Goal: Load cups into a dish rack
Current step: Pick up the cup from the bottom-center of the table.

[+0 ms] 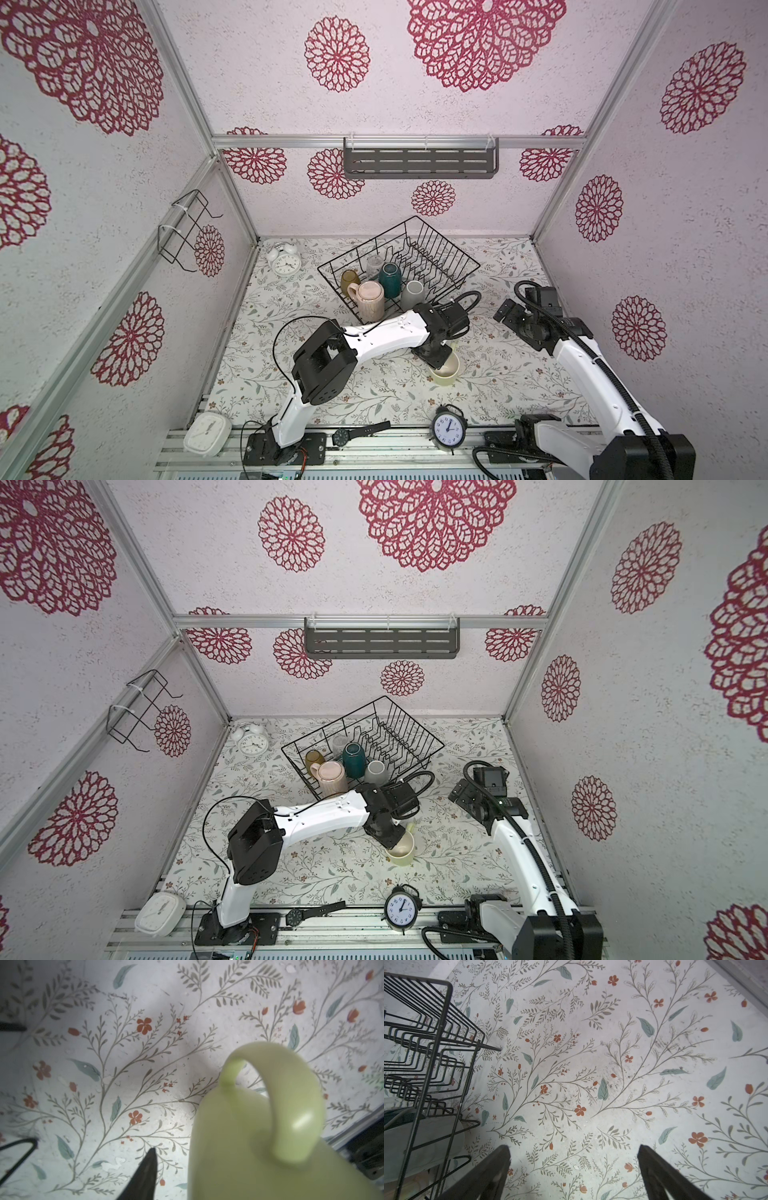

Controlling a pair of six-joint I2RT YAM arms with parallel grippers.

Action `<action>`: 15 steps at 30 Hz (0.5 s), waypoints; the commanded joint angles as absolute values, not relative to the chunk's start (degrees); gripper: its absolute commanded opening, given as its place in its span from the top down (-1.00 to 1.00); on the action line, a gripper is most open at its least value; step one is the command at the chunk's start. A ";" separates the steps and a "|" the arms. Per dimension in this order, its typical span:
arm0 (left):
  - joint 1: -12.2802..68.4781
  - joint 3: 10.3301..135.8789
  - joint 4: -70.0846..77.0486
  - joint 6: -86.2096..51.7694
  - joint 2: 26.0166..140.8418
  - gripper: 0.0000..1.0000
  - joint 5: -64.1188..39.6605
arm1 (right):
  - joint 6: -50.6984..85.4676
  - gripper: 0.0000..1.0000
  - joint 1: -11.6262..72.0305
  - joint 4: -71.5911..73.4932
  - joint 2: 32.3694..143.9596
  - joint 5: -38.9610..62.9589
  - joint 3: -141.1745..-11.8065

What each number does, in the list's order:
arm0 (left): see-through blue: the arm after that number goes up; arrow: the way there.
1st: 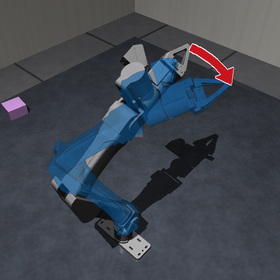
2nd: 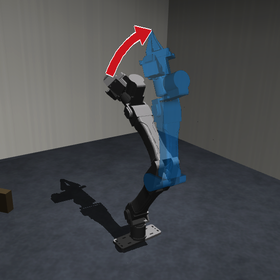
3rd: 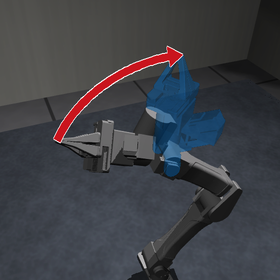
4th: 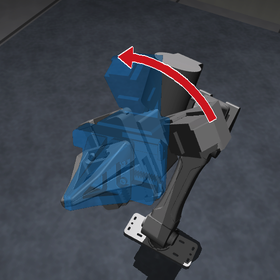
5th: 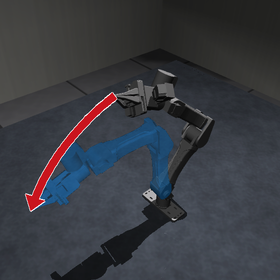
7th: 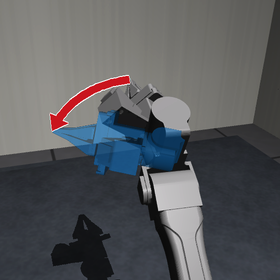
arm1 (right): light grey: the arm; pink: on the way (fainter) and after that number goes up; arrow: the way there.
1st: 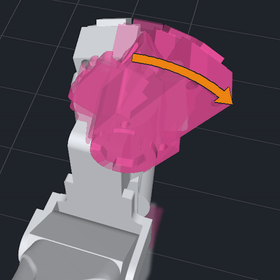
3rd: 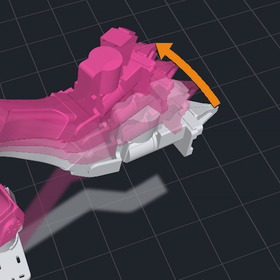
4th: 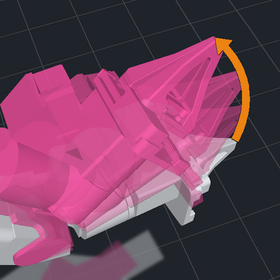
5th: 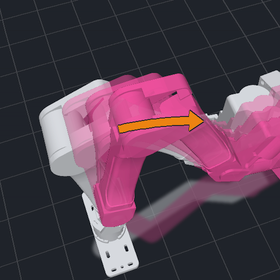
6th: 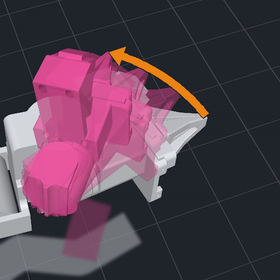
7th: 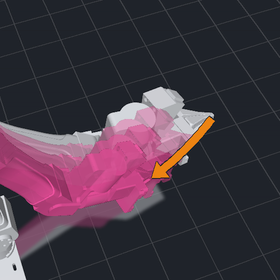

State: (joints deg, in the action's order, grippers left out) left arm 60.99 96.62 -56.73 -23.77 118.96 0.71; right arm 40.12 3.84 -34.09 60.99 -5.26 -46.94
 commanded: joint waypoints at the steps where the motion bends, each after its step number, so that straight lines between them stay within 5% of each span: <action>1: 60.92 97.27 -57.90 -22.54 118.92 0.84 0.86 | 39.75 -0.98 3.25 -33.06 59.19 -3.82 -47.37; 3: 60.76 97.08 -57.94 -22.46 117.63 1.00 1.25 | 39.55 -0.98 3.24 -32.34 59.19 -2.21 -47.24; 15: 54.95 92.13 -52.93 -22.28 101.19 1.00 -4.52 | 31.34 -0.98 3.16 -27.25 57.44 4.71 -48.46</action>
